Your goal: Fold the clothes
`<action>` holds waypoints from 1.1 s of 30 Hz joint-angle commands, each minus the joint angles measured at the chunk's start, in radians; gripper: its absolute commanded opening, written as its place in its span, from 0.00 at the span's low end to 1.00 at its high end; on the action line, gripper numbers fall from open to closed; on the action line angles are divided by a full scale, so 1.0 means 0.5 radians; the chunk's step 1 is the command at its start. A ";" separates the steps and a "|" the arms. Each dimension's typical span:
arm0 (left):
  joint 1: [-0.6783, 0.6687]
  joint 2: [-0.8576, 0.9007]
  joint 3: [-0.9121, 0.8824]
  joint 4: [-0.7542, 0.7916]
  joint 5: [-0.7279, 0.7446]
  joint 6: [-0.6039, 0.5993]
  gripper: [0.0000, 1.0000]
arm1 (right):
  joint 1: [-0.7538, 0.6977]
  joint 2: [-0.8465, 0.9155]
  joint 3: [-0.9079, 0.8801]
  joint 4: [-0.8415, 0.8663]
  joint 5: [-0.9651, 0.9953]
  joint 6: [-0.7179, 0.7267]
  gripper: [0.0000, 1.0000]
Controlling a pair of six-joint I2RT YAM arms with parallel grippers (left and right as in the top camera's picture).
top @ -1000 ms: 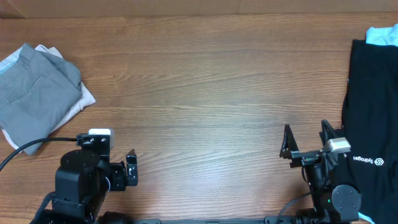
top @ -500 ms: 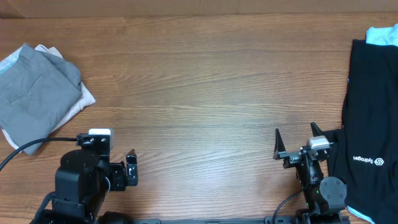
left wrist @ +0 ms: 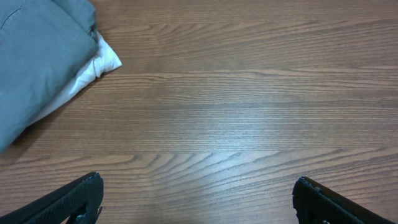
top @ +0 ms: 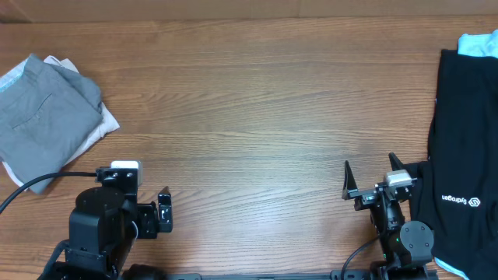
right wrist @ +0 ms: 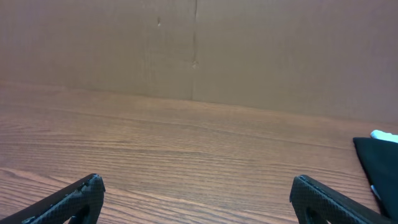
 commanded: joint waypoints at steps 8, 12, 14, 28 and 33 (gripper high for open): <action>0.008 -0.006 -0.001 0.006 -0.018 -0.022 1.00 | -0.014 -0.018 -0.019 0.014 0.010 -0.007 1.00; 0.066 -0.008 -0.004 0.006 -0.017 -0.022 1.00 | -0.014 -0.018 -0.019 0.014 0.010 -0.007 1.00; 0.188 -0.021 -0.005 0.004 -0.018 -0.022 1.00 | -0.014 -0.018 -0.019 0.014 0.010 -0.007 1.00; 0.394 -0.777 -1.098 1.045 0.090 -0.022 1.00 | -0.014 -0.018 -0.019 0.014 0.010 -0.007 1.00; 0.404 -1.127 -1.625 1.820 0.231 -0.011 1.00 | -0.014 -0.018 -0.019 0.014 0.010 -0.007 1.00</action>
